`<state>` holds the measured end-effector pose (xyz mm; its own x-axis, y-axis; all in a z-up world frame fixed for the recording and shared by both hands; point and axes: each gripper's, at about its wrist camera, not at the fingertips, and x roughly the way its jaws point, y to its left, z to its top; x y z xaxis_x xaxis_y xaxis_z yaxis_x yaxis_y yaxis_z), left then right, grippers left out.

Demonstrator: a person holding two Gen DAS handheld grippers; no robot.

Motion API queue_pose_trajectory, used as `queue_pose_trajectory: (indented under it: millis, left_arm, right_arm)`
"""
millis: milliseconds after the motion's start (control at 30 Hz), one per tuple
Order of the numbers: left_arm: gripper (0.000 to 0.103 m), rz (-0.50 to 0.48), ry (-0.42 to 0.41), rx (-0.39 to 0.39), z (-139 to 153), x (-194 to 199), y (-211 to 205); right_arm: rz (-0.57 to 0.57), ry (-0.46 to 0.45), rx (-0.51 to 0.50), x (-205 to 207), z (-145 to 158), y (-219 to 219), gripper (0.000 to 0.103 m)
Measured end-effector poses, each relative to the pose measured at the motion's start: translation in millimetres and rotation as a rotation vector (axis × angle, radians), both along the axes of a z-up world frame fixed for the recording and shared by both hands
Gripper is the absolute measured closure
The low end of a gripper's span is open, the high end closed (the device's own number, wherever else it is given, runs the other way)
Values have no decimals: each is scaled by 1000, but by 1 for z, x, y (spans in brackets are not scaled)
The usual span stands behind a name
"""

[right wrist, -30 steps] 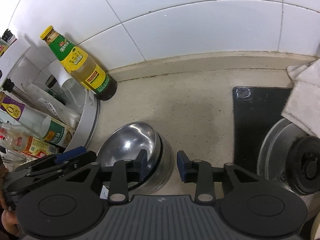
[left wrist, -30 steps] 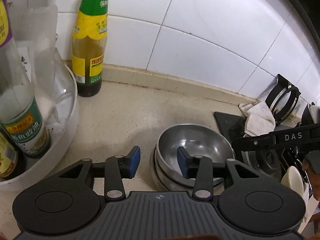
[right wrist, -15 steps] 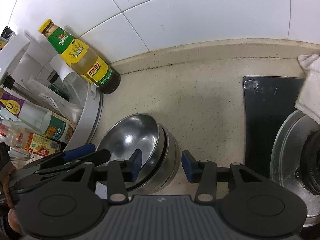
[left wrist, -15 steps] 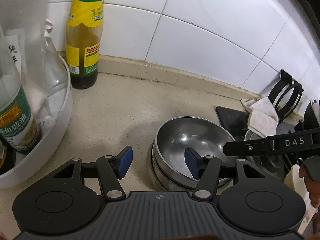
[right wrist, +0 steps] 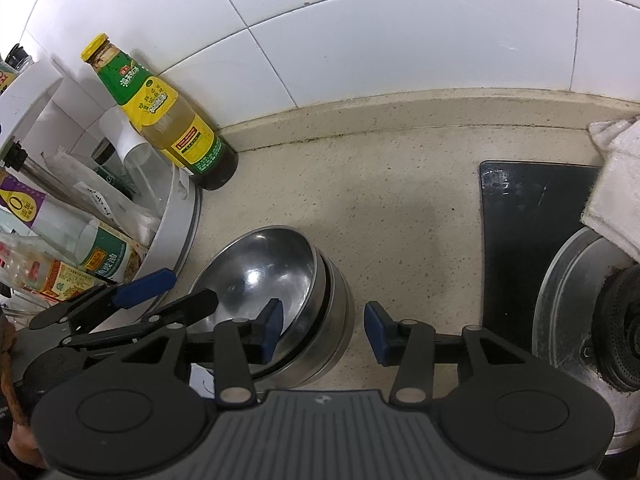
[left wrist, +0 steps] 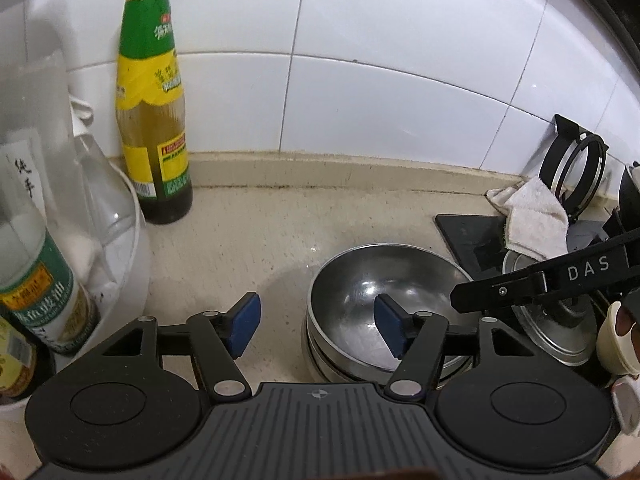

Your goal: Organize plates and bowls

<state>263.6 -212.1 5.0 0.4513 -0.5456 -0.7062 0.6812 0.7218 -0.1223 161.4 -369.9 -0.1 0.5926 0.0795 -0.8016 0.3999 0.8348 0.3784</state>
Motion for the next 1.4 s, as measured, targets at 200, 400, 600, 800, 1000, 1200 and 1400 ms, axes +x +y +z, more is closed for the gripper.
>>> queue_pose_trajectory:
  millis: [200,400,600,800,1000,1200,1400]
  left_arm:
    - [31,-17,-41,10,3,-5,-1]
    - [30,-23,-83,22,7,-13,0]
    - [27,-29,-108,24,11,-18,1]
    - [25,-40,-120,26,13,-21,3]
    - [23,-65,-135,22,16,-27,10]
    - [20,-117,-98,18,13,-33,27]
    - [19,-163,-55,-4,9,-37,33]
  right_arm:
    - [-4,-3,4,0,0,-1,61]
    - [-3,-2,1,-1,0,0,61]
    - [0,-6,-4,-2,2,2,61]
    - [-5,-15,1,-5,2,2,60]
    - [-7,-14,-7,-7,3,3,60]
    - [-14,-22,-11,-11,6,5,60]
    - [-24,-28,-5,-14,7,9,58]
